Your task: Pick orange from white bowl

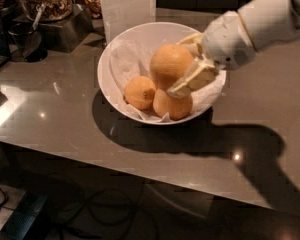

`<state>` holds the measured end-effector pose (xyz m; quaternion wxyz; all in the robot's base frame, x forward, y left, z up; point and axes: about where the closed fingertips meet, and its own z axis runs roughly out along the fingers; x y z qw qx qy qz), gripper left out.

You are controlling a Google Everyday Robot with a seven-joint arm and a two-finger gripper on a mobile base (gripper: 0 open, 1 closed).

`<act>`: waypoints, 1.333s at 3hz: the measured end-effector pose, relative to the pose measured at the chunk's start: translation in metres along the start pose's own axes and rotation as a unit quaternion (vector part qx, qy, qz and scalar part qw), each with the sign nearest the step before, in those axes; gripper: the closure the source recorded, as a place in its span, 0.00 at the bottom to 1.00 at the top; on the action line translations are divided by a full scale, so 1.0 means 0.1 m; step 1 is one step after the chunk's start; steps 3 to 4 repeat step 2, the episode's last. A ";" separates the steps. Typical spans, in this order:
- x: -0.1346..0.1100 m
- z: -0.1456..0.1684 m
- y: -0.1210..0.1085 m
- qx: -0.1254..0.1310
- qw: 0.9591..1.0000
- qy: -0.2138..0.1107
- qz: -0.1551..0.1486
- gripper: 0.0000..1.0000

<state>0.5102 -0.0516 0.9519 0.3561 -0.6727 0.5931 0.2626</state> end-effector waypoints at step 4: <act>-0.19 -0.61 0.90 0.093 0.985 -0.126 -0.071 1.00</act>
Offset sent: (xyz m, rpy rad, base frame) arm -0.1256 -0.0674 0.0452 0.3581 -0.2825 -0.0399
